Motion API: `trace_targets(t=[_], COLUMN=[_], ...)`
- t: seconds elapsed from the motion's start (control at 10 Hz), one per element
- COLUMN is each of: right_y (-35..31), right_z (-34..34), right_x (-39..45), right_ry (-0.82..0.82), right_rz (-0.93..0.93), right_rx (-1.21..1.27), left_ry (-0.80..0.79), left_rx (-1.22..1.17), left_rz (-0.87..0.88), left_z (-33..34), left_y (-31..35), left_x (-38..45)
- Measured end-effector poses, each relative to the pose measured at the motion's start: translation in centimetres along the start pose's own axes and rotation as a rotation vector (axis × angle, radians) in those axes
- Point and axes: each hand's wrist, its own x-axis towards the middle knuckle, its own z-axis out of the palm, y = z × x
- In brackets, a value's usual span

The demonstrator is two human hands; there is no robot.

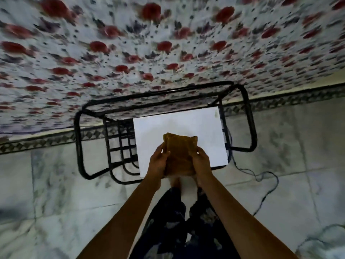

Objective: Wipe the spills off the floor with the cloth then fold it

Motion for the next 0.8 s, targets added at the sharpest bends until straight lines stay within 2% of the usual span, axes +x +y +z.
trace_targets(t=[0.2,0.4,0.6,0.8], right_y=[0.0,0.4,1.8,1.5], right_z=[1.5,1.9,1.6,0.2], right_x=[8.8,13.1,14.5,11.3], right_ry=[-0.077,-0.013,0.01,-0.019], right_rz=[-0.118,-0.277,-0.366,-0.371], right_rx=[-0.137,-0.367,-0.552,-0.523], left_ry=[0.091,0.098,0.138,0.265], left_rx=[-0.093,-0.176,-0.151,0.008], left_rz=[0.023,0.032,0.003,-0.046], left_z=[0.4,1.4,1.3,0.9], left_y=[-2.1,-3.6,-5.2,-4.6], left_x=[8.8,12.1,12.6,10.9])
